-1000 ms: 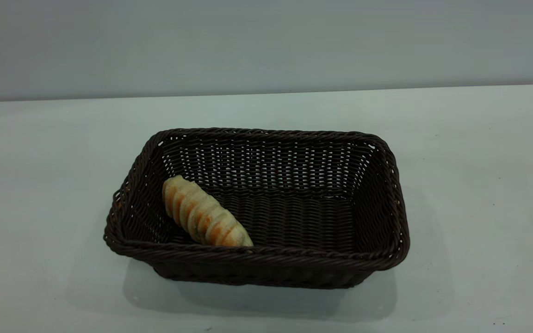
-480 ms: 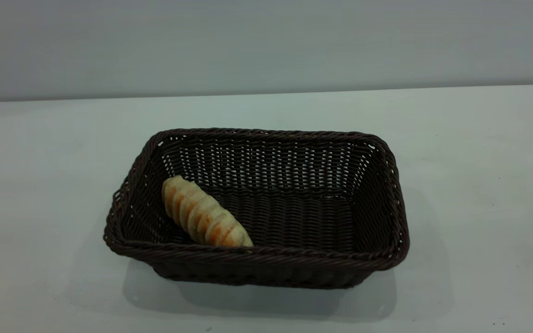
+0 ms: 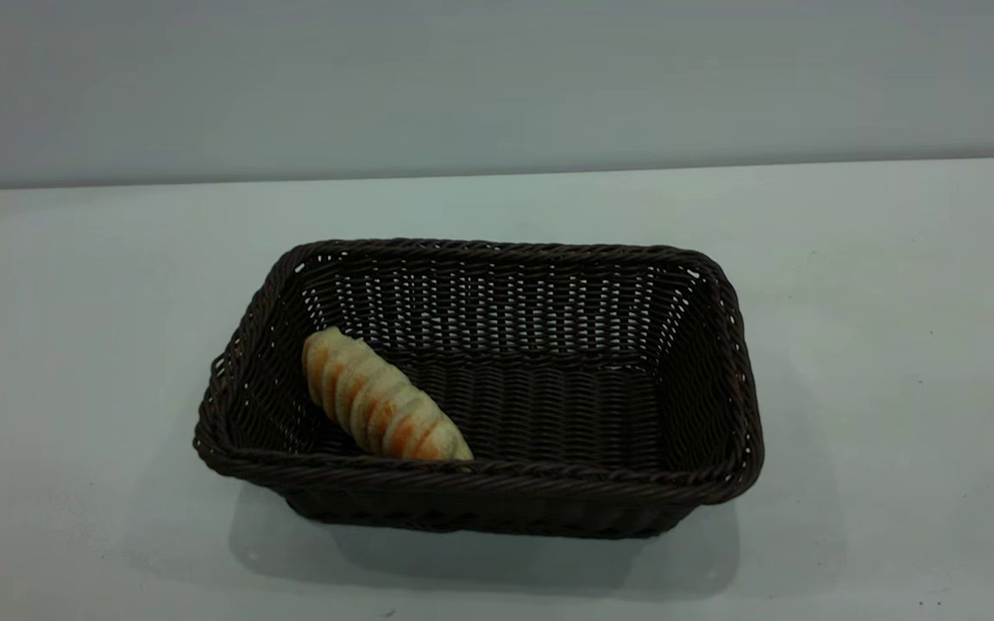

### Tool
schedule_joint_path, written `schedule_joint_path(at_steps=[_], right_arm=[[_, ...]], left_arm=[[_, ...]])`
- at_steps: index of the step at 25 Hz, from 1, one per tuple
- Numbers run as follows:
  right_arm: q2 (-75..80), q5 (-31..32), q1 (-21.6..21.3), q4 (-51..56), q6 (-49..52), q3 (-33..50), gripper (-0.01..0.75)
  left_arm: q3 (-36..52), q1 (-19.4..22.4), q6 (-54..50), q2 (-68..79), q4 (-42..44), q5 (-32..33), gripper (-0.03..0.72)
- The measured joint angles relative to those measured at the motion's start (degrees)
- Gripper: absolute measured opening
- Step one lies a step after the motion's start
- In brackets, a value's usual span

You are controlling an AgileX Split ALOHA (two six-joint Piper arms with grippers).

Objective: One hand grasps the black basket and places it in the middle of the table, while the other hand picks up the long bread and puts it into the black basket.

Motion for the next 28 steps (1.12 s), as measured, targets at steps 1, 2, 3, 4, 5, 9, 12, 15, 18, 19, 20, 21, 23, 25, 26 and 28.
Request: schedule_joint_path(at_steps=[1, 2, 3, 4, 5, 9, 12, 15, 18, 19, 20, 21, 23, 25, 26, 28], right_arm=[[-0.07, 0.00, 0.00, -0.86, -0.05, 0.88, 0.483], [-0.07, 0.00, 0.00, -1.43, -0.05, 2.19, 0.483], [-0.07, 0.00, 0.00, -1.67, -0.05, 3.47, 0.483], [-0.07, -0.06, 0.00, -1.74, -0.05, 4.97, 0.483], [-0.07, -0.61, 0.00, -1.74, -0.05, 6.36, 0.483], [-0.07, -3.88, 0.00, 0.02, -0.05, 10.61, 0.483], [-0.07, -5.50, 0.00, 0.42, -0.05, 11.58, 0.483], [-0.07, -5.86, 0.00, 0.42, 0.01, 11.58, 0.483], [-0.07, -5.91, 0.00, 0.42, 0.01, 11.58, 0.483], [-0.07, -5.96, 0.00, 0.36, 0.01, 11.58, 0.483], [-0.07, -5.96, 0.00, 0.18, 0.01, 11.58, 0.483], [-0.07, -5.96, 0.00, -0.24, 0.36, 11.58, 0.483], [-0.07, -6.01, 0.00, -1.37, 1.65, 11.69, 0.483], [-0.07, -6.01, 0.00, -2.76, 3.17, 11.69, 0.483], [-0.07, -6.02, 0.00, -3.18, 3.62, 11.69, 0.483], [-0.07, -6.13, 0.00, -3.65, 4.03, 11.78, 0.483]], left_arm=[[0.54, 0.00, 0.00, -0.38, 0.00, 0.00, 0.511], [0.95, 0.00, 0.00, -0.41, -0.48, 0.00, 0.511], [1.22, 0.00, 0.00, -0.43, -0.82, 0.00, 0.511], [1.47, 0.00, 0.00, -0.43, -1.23, 0.00, 0.511], [1.69, 0.00, 0.00, -0.43, -1.48, 0.00, 0.511], [1.84, 0.00, 0.00, -0.43, -1.83, 0.00, 0.511], [3.86, 0.00, 0.00, -0.43, -2.02, -0.06, 0.511], [5.13, 0.00, 0.00, -0.43, -2.23, -0.18, 0.511], [5.17, 0.00, 0.00, -0.43, -2.23, -0.24, 0.511], [5.17, 0.00, 0.00, -0.43, -2.23, -0.29, 0.511], [5.17, 0.00, 0.00, -0.43, -2.23, -0.29, 0.511], [5.17, 0.00, 0.00, -0.43, -2.23, -0.31, 0.511], [5.80, 0.00, 0.06, -0.43, -2.23, -0.44, 0.511], [6.94, 0.00, 0.19, -0.43, -2.23, -1.18, 0.511], [7.20, 0.00, 0.21, -0.43, -2.23, -1.27, 0.511], [7.28, 0.00, 0.27, -0.43, -2.17, -1.55, 0.511]])
